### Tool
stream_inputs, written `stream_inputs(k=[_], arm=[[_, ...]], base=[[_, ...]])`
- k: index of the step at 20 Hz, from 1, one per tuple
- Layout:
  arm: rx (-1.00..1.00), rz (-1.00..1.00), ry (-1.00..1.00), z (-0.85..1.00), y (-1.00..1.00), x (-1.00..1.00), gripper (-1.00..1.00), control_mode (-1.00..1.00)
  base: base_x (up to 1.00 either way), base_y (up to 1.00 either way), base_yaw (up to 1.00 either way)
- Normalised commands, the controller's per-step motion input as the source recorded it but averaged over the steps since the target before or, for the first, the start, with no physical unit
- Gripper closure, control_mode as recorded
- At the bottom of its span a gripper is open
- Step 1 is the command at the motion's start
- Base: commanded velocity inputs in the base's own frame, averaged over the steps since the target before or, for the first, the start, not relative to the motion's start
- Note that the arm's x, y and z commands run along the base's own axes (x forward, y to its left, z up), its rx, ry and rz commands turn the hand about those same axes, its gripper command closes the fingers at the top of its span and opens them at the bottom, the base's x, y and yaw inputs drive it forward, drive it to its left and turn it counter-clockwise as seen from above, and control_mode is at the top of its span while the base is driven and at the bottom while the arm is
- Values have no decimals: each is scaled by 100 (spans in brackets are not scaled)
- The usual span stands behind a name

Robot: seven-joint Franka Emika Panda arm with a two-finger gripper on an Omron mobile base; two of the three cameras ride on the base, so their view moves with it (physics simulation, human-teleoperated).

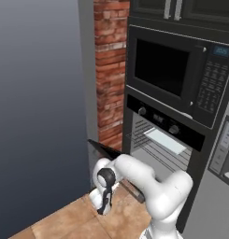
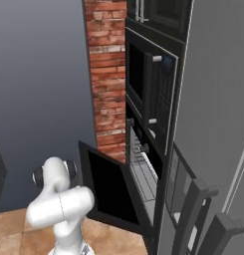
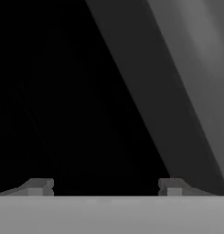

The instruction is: Take the baked cake out of the oven and place it on the plate for cooling. Then close the oven door.

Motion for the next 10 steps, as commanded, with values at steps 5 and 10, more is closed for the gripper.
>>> stream_inputs(k=[5,10], arm=[[0,0,3,71,-100,94,-100,-100],[0,0,4,64,-100,97,-100,-100]], base=[[0,0,0],[0,0,0]])
